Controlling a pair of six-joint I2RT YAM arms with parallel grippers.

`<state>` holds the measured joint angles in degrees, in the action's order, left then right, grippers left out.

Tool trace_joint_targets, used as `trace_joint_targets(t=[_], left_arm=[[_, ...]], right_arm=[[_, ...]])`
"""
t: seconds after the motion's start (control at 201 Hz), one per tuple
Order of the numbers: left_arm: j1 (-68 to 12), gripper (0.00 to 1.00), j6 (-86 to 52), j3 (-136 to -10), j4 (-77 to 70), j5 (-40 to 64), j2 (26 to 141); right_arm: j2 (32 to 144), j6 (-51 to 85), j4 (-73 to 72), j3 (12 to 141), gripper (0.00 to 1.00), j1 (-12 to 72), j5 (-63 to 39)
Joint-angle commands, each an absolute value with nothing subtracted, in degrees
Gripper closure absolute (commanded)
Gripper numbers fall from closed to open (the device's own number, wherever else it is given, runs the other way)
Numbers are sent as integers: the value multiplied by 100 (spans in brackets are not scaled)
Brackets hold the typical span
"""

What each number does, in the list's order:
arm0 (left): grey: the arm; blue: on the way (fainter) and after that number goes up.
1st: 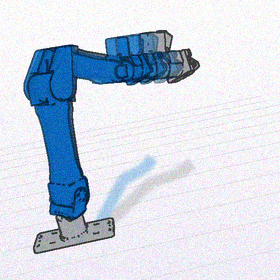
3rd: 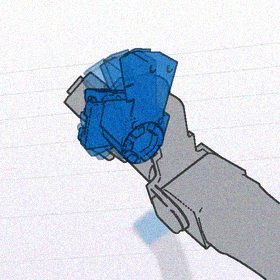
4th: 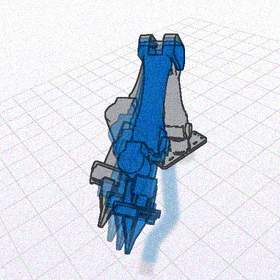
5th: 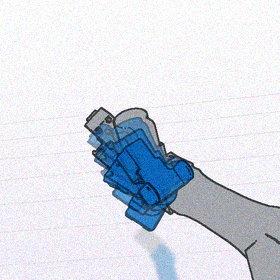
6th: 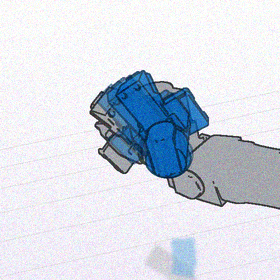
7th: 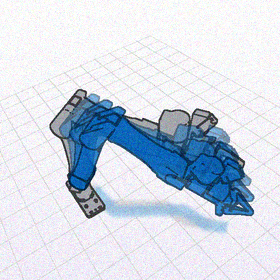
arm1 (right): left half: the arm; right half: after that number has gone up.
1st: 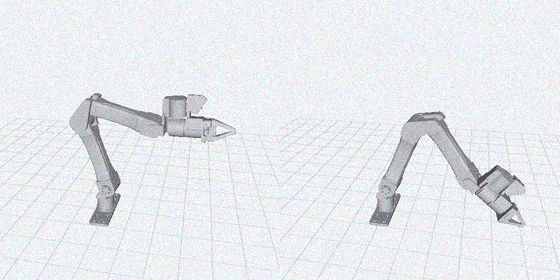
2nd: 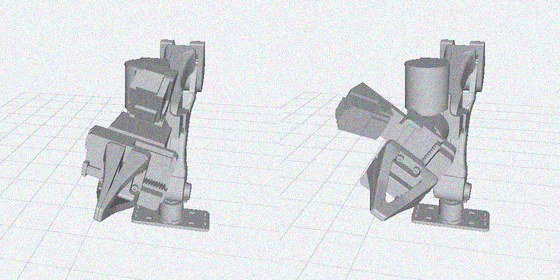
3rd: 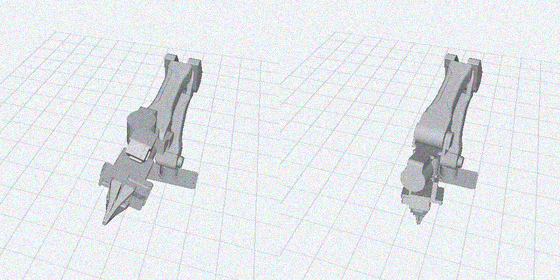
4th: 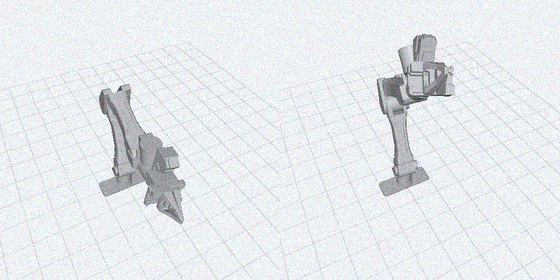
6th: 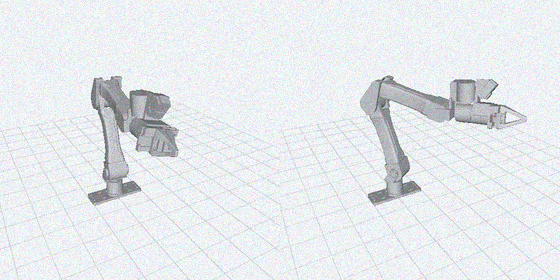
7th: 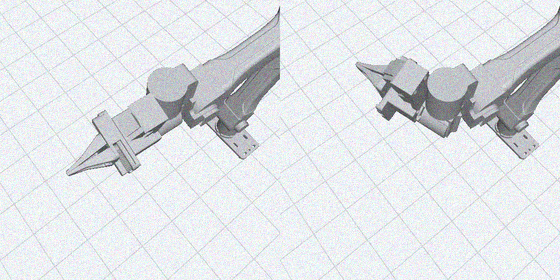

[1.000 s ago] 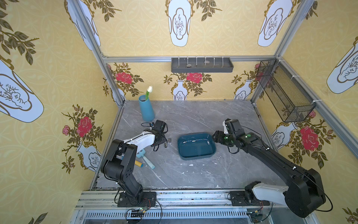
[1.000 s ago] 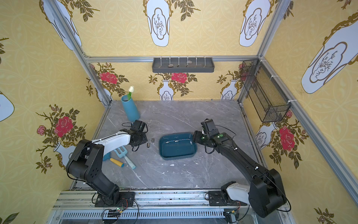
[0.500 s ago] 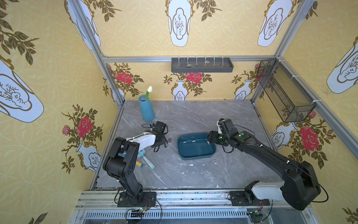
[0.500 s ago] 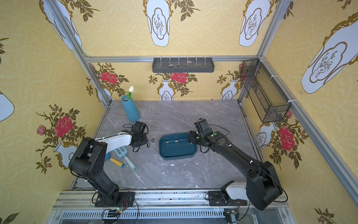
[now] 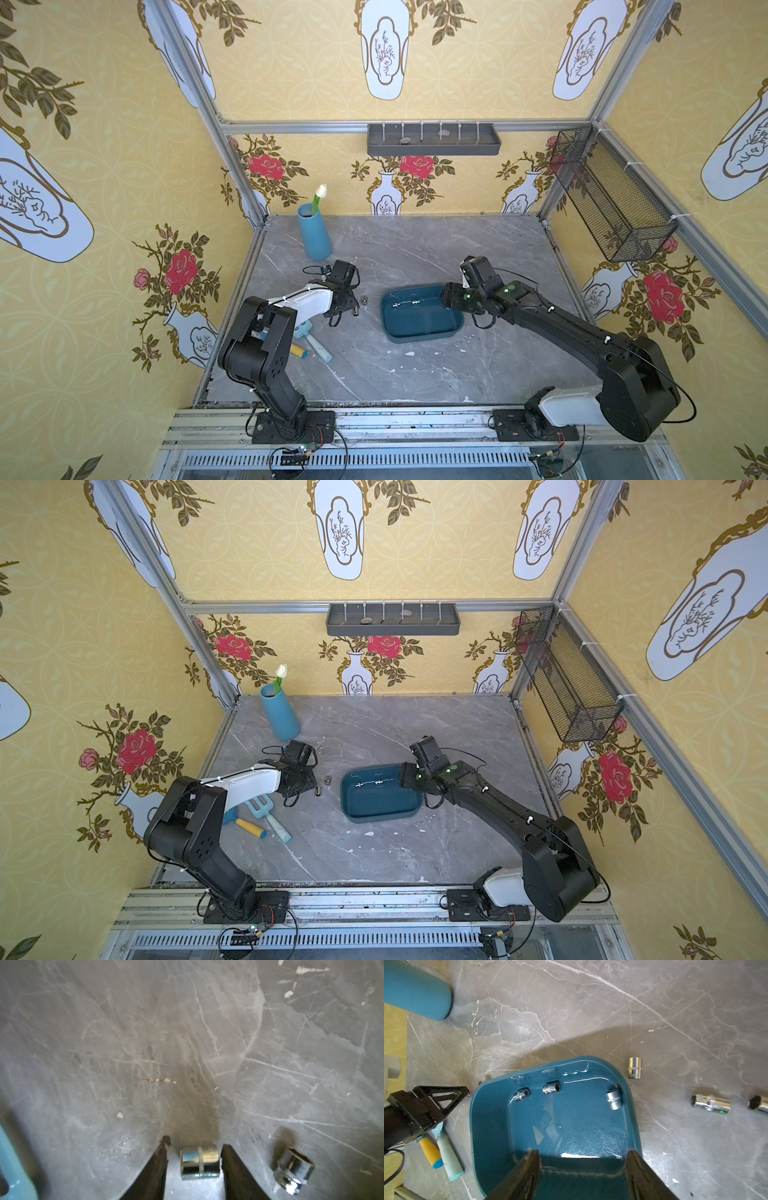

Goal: Take out the socket from the storage box
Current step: Place the socket head at the center of the board, then pick up the socket head from the storage box.

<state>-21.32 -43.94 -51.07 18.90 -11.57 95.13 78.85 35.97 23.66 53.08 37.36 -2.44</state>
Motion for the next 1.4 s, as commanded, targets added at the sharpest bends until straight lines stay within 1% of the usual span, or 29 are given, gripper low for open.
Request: trace_joint_targets(t=[0.0,0.214,0.627,0.737,0.896,1.016,1.399], left_arm=[[-2125,51,-4316,-5140,2065,-1196,9358],[-2123,49,-4198,-5268,2335,-1196,8996],[-2123,46,-3959,-5488,2741,-1217,8317],[-2127,44,-3955,-5530,2795,-1228,8165],[-2127,38,-3775,-5504,2744,-1153,7967],[-2127,37,-3736,-5476,2703,-1145,7875],[-2127,35,-3649,-5326,2594,-1082,7809]], right_arm=[[8026,3588,2025,5379,30,3825,-197],[8540,3427,1537,5503,29,4108,-222],[9698,3356,1308,6150,29,4514,42],[9906,3320,1336,6283,29,4577,198],[10182,3243,1260,6343,29,4597,349],[10345,3184,1118,6337,31,4625,381],[10764,3006,911,6371,38,4757,516]])
